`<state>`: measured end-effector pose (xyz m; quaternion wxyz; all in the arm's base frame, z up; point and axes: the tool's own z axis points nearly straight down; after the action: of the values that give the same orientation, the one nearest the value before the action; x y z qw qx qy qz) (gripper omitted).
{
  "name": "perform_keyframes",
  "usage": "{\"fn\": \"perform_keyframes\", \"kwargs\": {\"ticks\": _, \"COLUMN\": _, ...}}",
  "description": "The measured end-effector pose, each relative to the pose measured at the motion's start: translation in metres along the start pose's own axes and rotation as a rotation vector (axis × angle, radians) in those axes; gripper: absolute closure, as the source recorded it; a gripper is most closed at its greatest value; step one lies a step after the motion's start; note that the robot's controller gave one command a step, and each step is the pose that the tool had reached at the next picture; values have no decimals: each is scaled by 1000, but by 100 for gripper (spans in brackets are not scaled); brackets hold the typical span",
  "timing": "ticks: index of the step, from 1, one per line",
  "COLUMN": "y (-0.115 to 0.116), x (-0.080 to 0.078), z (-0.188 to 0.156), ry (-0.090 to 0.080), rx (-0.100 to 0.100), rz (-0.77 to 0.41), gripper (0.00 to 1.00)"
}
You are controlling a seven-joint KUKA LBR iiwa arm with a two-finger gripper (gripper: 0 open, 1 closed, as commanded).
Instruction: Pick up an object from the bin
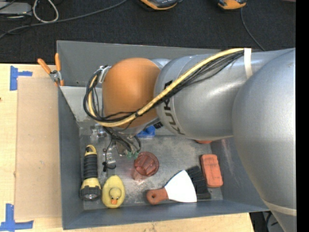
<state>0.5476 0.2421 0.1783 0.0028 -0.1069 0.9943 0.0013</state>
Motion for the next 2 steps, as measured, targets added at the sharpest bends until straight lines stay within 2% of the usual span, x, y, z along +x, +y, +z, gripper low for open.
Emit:
{"fn": "perform_keyframes", "kwargs": {"ticks": 1, "y": -15, "x": 27, "z": 37, "ry": 13, "rx": 1, "rz": -200, "gripper": 0}}
{"fn": "perform_keyframes", "kwargs": {"ticks": 2, "y": -9, "x": 7, "z": 66, "ry": 3, "rx": -1, "rz": -424, "gripper": 0}}
